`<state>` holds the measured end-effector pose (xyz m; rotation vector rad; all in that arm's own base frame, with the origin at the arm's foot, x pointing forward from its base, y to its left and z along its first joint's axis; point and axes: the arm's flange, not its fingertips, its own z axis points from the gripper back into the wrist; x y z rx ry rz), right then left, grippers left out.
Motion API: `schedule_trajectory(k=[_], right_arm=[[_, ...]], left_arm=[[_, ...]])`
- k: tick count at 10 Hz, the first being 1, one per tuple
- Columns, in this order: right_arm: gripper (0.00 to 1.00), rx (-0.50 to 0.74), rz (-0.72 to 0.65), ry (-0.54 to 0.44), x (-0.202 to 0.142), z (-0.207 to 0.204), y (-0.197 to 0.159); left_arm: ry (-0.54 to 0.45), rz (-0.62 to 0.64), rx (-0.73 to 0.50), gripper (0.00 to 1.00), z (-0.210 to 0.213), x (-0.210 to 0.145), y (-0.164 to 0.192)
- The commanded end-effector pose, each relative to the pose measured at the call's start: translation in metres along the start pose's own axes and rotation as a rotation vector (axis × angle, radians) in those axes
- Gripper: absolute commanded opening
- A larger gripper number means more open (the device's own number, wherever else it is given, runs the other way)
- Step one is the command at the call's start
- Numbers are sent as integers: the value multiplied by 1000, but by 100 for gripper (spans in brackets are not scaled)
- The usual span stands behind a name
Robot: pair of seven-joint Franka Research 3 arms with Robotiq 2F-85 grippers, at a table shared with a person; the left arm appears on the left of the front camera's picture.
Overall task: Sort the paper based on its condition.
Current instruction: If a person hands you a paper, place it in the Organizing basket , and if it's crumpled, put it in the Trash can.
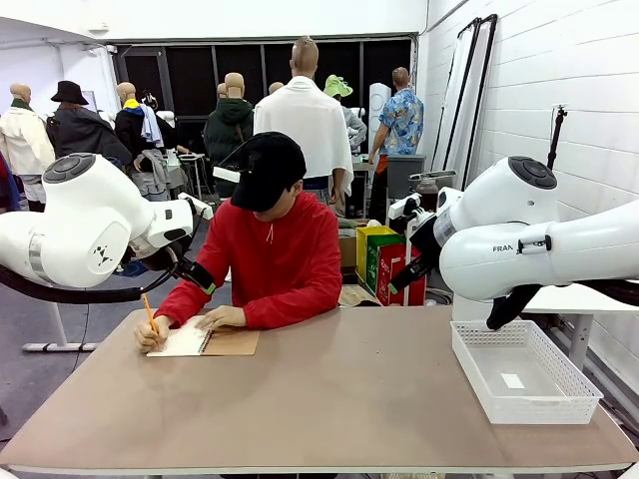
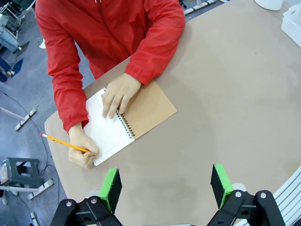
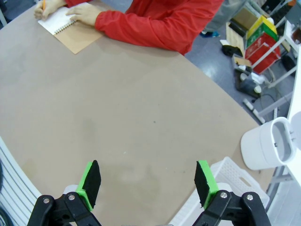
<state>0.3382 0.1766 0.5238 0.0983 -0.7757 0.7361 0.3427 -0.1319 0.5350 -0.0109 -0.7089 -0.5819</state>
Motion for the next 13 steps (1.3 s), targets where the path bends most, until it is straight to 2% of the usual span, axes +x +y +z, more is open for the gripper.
schedule_trajectory(k=[1,13], right_arm=[[100,2,-1,0,0,0,0],[100,2,-1,0,0,0,0]], left_arm=[[-7,-4,0,100,1,1,0],[-7,-4,0,100,1,1,0]])
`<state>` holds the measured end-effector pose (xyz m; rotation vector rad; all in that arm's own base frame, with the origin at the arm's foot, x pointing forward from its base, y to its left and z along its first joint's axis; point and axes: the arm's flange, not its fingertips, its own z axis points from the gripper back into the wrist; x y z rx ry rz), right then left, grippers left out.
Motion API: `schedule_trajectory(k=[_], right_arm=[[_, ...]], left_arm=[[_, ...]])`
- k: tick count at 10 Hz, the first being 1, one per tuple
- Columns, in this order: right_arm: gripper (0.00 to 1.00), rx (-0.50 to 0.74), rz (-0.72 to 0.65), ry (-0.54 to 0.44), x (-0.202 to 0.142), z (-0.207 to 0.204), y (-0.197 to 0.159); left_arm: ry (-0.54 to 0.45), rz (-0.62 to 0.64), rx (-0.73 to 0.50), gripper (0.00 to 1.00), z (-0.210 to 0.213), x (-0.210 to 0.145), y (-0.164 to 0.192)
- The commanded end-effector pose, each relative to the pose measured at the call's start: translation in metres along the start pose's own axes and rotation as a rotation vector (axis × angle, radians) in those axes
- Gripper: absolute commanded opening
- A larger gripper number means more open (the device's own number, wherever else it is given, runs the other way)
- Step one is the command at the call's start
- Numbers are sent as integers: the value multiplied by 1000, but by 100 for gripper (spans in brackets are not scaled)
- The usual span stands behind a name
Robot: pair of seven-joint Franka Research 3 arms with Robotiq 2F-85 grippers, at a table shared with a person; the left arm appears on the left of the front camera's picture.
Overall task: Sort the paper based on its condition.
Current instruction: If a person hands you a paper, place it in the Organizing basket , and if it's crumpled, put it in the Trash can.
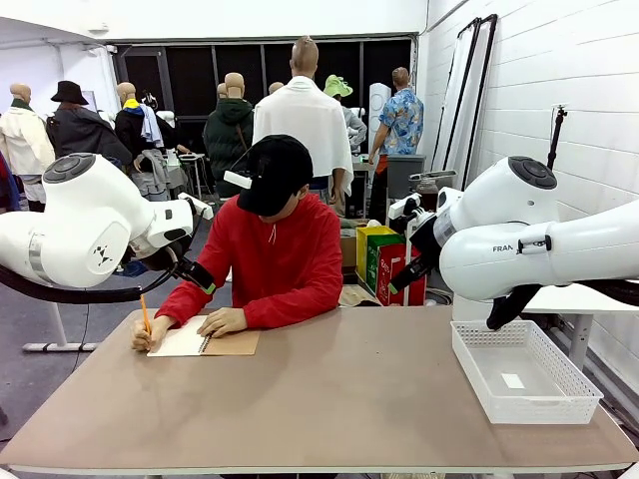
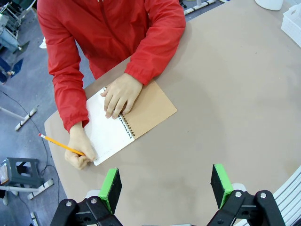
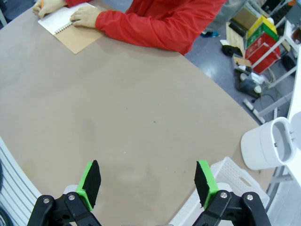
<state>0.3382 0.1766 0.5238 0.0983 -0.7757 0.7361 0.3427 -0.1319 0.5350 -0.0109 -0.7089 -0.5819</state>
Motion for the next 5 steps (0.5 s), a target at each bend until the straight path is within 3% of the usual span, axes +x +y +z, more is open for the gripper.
schedule_trajectory(k=[1,5], right_arm=[[100,2,-1,0,0,0,0],[100,2,-1,0,0,0,0]], left_arm=[[-7,-4,0,100,1,1,0],[-7,-4,0,100,1,1,0]])
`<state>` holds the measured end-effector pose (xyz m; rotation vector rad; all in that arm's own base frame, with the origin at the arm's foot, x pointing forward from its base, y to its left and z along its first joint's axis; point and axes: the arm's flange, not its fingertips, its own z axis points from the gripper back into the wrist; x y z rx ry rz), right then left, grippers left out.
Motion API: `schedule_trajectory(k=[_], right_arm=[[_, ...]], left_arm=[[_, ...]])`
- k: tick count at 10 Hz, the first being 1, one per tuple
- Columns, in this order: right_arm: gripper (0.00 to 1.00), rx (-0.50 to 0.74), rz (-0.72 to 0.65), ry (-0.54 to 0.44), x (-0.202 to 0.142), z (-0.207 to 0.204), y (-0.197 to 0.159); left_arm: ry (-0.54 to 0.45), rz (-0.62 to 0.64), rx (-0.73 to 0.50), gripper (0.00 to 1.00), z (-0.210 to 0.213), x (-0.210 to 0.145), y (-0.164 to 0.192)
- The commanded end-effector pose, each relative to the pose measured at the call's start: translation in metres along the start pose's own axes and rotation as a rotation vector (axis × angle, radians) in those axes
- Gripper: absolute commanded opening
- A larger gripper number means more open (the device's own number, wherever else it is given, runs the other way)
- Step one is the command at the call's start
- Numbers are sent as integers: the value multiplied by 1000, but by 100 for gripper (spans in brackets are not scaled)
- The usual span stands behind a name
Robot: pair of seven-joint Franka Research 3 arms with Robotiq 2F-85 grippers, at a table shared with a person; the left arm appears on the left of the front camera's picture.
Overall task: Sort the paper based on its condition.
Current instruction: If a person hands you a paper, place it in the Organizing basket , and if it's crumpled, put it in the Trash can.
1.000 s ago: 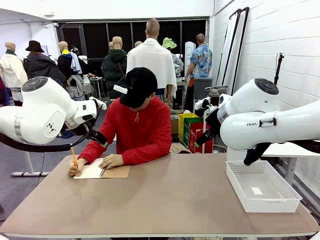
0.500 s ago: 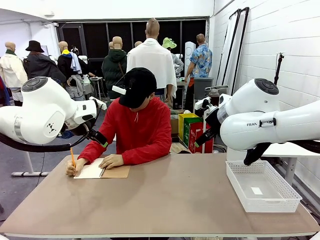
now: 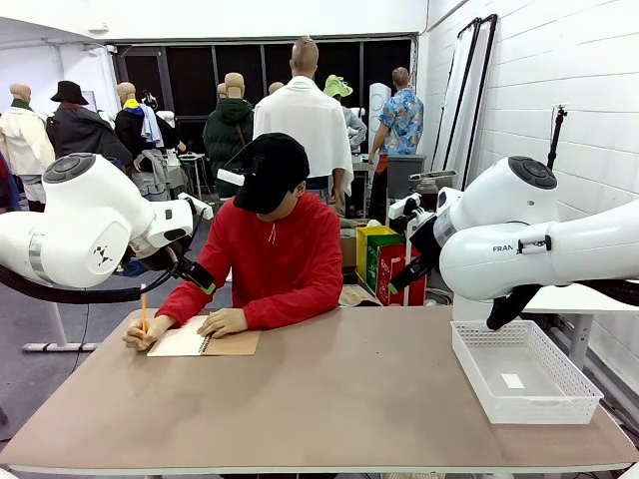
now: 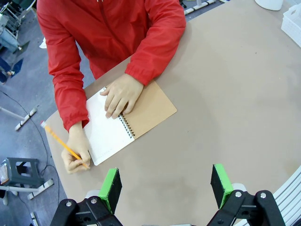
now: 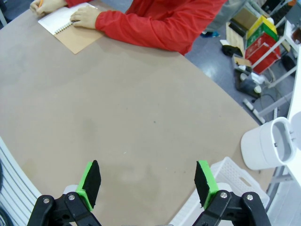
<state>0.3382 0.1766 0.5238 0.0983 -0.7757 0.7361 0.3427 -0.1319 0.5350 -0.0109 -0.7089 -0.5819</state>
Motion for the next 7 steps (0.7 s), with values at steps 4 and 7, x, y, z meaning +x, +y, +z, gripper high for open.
schedule_trajectory(k=[4,7], right_arm=[[100,2,-1,0,0,0,0],[100,2,-1,0,0,0,0]], left_arm=[[-7,-4,0,100,1,1,0],[-7,-4,0,100,1,1,0]])
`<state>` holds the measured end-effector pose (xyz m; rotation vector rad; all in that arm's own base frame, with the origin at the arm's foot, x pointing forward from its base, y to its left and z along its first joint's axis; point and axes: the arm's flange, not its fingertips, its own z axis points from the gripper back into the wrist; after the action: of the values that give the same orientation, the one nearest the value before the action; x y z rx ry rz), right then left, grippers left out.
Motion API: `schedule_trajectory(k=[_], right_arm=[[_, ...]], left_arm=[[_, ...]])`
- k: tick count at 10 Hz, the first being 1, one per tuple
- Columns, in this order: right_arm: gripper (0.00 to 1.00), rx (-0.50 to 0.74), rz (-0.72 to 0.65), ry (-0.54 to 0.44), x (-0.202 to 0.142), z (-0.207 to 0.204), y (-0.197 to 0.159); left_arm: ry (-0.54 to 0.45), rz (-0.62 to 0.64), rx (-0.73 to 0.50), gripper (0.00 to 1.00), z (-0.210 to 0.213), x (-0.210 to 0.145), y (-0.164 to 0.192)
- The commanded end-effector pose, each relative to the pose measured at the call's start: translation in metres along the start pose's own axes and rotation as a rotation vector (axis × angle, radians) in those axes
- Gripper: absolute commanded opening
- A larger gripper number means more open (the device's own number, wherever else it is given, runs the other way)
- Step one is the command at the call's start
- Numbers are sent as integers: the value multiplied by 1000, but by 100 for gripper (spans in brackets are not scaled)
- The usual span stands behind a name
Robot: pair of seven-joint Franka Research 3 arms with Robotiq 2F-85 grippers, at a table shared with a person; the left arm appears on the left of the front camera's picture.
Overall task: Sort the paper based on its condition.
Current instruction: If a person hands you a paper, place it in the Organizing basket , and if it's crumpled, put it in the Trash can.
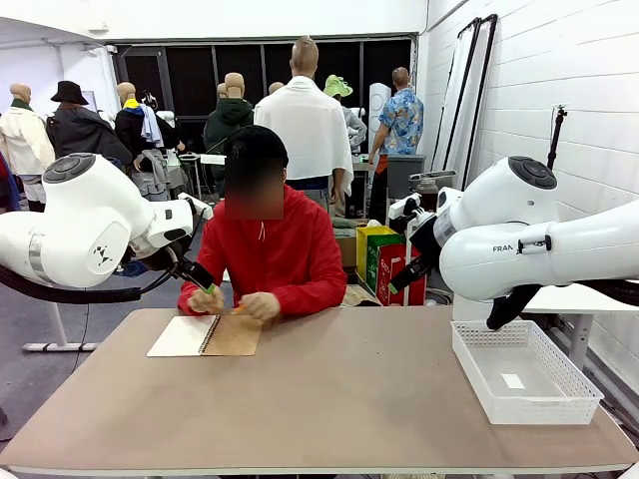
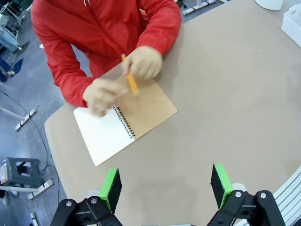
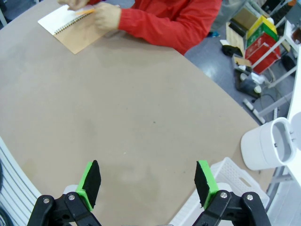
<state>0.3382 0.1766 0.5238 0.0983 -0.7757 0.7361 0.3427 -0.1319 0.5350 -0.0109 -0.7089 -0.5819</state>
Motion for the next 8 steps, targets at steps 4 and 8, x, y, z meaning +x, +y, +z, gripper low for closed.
schedule_trajectory(k=[4,8], right_arm=[[100,2,-1,0,0,0,0],[100,2,-1,0,0,0,0]], left_arm=[[-7,-4,0,100,1,1,0],[-7,-4,0,100,1,1,0]])
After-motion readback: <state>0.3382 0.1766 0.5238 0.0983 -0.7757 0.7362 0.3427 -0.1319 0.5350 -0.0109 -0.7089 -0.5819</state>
